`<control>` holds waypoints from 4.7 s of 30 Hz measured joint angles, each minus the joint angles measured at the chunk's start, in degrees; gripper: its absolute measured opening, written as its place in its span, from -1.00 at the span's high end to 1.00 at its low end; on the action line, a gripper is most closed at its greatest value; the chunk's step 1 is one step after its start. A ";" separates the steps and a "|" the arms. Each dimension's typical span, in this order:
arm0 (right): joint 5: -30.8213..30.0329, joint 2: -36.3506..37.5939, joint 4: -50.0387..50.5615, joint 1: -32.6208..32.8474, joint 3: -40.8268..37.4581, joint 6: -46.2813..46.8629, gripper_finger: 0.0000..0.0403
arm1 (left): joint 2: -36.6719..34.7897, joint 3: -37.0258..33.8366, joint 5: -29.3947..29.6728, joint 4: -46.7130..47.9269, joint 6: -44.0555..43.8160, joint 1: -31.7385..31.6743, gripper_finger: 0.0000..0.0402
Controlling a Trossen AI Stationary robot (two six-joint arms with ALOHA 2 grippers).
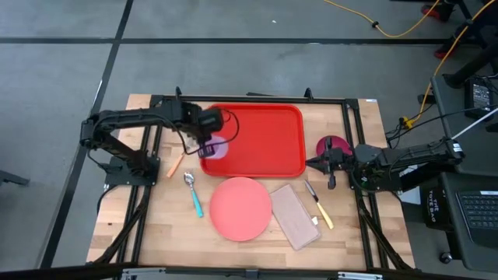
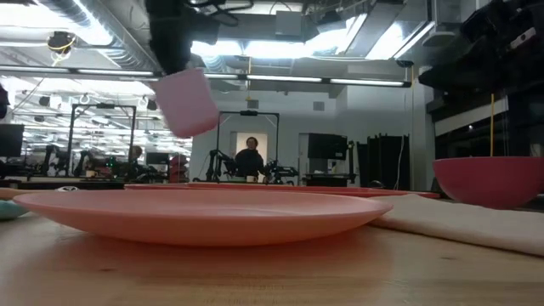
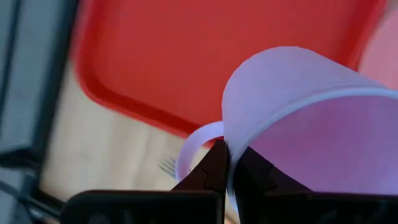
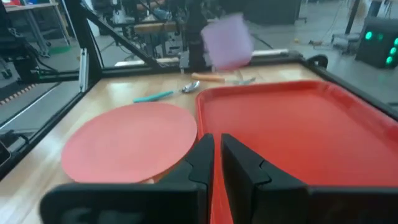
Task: Set up tray
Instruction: Put the violet mug on the red tray
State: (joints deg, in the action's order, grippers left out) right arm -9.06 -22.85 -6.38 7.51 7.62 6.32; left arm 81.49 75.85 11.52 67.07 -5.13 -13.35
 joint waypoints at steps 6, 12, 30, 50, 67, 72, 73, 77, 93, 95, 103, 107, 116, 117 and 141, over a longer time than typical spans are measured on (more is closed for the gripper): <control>-0.34 -0.02 1.85 0.01 0.00 -0.16 0.83 | 0.80 2.80 -0.62 -4.65 4.84 -2.26 0.98; -5.25 -0.02 1.60 0.00 0.00 -5.48 0.83 | 5.91 5.39 -0.72 -3.84 4.63 -5.43 0.98; -10.86 -0.02 1.54 0.00 0.00 -8.10 0.83 | 30.69 34.13 -8.82 13.60 -1.61 -20.21 0.98; -10.88 0.00 1.96 0.00 0.00 -5.32 0.83 | 34.27 35.32 -9.05 11.76 -3.29 -25.07 0.98; -10.88 -0.02 4.68 0.00 0.00 -5.13 0.83 | 38.87 35.30 -10.79 11.55 -1.81 -27.33 0.99; -10.86 -0.02 4.77 0.00 0.00 -5.13 0.83 | 40.87 35.30 -10.63 10.90 -2.51 -28.06 0.99; -10.86 -0.02 4.91 0.00 0.00 -5.13 0.83 | 41.03 35.30 -10.31 10.90 -2.60 -28.06 0.99; -10.86 -0.02 5.30 0.00 0.00 -5.17 0.83 | 41.31 35.30 -8.90 10.90 -3.75 -28.04 0.99; -10.86 -0.02 5.69 0.00 0.00 -5.17 0.83 | 42.29 35.30 -6.56 10.67 -6.52 -28.75 0.98; -10.86 -0.02 5.69 0.00 0.00 -5.15 0.83 | 42.29 35.30 -6.09 10.66 -7.29 -28.99 0.98; -10.86 -0.02 5.67 0.02 -0.02 -5.10 0.83 | 42.29 35.30 -6.05 9.20 -8.18 -29.03 0.98; -10.86 -0.02 5.67 0.00 -0.02 -5.07 0.83 | 42.29 35.30 -6.11 9.15 -8.65 -28.76 0.98; -10.86 -0.02 5.66 0.00 -0.02 -4.95 0.83 | 42.29 35.28 -6.11 9.04 -10.11 -28.76 0.98; -10.86 -0.02 5.66 0.01 -0.02 -4.91 0.83 | 42.29 35.28 -6.11 9.12 -10.19 -28.76 0.98; -10.38 -0.02 5.76 0.01 -0.02 -3.53 0.83 | 43.39 35.19 -6.55 9.19 -11.51 -28.43 0.98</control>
State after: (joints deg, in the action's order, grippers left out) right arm -19.44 -22.87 -0.62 7.52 7.60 2.79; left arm 124.88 111.04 4.97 76.27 -16.64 -41.78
